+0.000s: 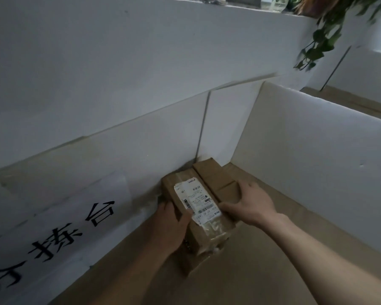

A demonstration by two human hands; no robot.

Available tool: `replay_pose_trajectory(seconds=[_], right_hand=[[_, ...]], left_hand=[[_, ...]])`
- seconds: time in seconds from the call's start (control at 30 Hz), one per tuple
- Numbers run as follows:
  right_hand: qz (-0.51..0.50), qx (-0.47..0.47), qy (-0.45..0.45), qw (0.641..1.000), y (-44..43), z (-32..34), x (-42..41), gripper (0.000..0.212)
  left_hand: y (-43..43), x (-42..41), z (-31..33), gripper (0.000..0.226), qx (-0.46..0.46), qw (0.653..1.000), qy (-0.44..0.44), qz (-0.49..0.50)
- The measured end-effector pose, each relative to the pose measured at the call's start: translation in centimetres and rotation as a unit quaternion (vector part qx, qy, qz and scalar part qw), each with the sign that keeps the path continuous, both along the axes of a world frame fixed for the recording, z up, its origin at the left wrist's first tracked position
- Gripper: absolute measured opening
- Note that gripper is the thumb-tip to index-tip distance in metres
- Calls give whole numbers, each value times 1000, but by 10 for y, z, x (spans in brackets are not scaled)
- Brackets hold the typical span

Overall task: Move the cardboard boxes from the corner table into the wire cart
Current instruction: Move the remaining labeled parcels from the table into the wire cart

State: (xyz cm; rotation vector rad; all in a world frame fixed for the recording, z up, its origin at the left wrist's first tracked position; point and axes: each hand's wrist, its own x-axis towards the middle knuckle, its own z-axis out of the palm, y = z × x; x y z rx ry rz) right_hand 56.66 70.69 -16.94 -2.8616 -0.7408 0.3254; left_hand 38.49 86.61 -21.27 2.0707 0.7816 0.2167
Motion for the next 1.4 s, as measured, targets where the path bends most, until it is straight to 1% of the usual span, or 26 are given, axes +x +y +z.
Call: replay_pose_trajectory(seconds=[0.1,0.2,0.3,0.4,0.5,0.57,0.63,0.7,0.77,0.83,0.93,1.0,1.07,1.1,1.13,1.17,1.27,1.4], right_hand=[[-6,61,20,998,-4,-6,-7,68],[-31,138,78,987,-8,-11,-14,60],[-85,235,152,956,-12,-16,-16,53],[-138,324,188,917,-13,-20,-21,31],[-171,378,215,884,-18,-26,-25,20],[-187,392,238,868,-20,-28,-28,21],[-202,407,266,850,-22,-29,-31,27],[-209,410,296,837,-25,-27,-34,31],[-211,417,325,822,-30,-25,-35,32],[-212,433,349,804,-36,-21,-35,32],[-207,467,343,789,-48,-10,-37,36],[-205,491,320,784,-57,0,-40,48],[-207,506,307,779,-68,11,-45,70],[-208,510,302,778,-76,16,-48,77],[-206,513,296,779,-84,19,-51,79],[-201,515,292,781,-93,23,-54,77],[-190,525,295,775,-123,32,-64,60],[-191,522,310,771,-165,52,-83,61]], left_hand=[[-2,-5,-5,46,-75,996,-39,14],[-3,-7,-8,46,-96,994,-47,28],[-5,-6,-9,46,-118,990,-64,38],[-5,-5,-9,46,-170,981,-85,37],[-3,-5,-6,53,-216,971,-101,25],[-1,-4,-6,61,-231,967,-101,29],[2,-5,-5,76,-257,961,-97,33],[3,-7,-5,81,-285,952,-104,31],[3,-9,-4,78,-300,946,-120,23],[0,-10,-2,70,-310,940,-139,16],[-9,-10,6,57,-329,930,-163,11],[-16,-10,12,54,-334,926,-174,14],[-25,-11,20,57,-338,924,-181,8],[-30,-12,24,59,-340,923,-181,5],[-37,-14,27,62,-341,922,-181,2],[-43,-15,31,64,-342,923,-178,-2],[-68,-23,44,65,-334,927,-172,-23],[-105,-35,59,62,-321,929,-181,-36]])
